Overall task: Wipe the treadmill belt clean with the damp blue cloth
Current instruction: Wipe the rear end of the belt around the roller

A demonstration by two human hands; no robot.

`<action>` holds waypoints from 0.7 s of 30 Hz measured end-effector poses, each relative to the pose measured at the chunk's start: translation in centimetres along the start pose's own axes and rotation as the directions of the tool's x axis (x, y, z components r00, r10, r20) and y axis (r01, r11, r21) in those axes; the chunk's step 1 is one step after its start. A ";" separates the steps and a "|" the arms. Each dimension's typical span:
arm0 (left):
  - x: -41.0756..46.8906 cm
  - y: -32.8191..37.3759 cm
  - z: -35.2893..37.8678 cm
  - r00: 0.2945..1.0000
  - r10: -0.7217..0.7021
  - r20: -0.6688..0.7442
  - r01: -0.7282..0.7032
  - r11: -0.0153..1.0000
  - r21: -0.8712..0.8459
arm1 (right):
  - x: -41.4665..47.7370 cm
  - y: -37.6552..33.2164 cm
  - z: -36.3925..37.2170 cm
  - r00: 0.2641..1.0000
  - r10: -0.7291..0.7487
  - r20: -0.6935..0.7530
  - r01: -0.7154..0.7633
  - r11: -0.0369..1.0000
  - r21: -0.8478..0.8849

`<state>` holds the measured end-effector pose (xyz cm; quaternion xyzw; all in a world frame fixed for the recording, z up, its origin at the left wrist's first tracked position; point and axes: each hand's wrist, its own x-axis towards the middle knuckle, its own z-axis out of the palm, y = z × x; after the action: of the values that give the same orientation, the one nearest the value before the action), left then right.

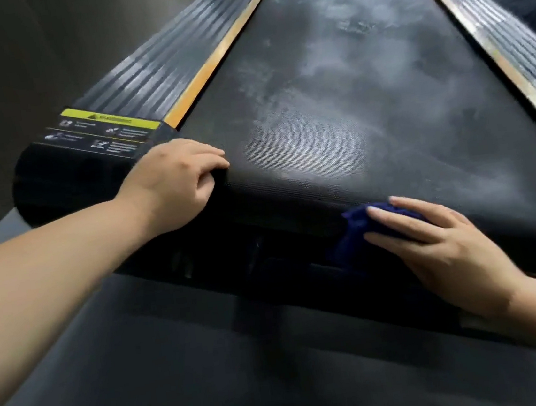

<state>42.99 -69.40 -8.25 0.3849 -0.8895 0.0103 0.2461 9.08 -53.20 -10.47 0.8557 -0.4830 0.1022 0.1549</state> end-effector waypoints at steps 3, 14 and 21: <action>2.1 3.4 2.1 0.996 -0.078 0.045 0.082 0.991 -0.104 | 3.8 -1.9 1.1 0.996 -0.018 -0.086 0.020 1.000 0.021; 4.5 10.4 4.9 0.986 0.056 0.159 -0.051 0.998 -0.035 | -5.5 4.1 -2.5 0.936 0.333 -0.111 -0.326 0.942 0.080; 5.1 12.4 7.1 0.981 0.066 0.181 -0.075 0.996 0.044 | -3.5 3.7 -1.3 0.980 0.190 -0.063 -0.187 0.981 0.059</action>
<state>28.44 -65.57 -10.10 0.3585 -0.9206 0.0068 0.1546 4.11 -51.74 -9.76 0.8058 -0.5535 0.1583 0.1385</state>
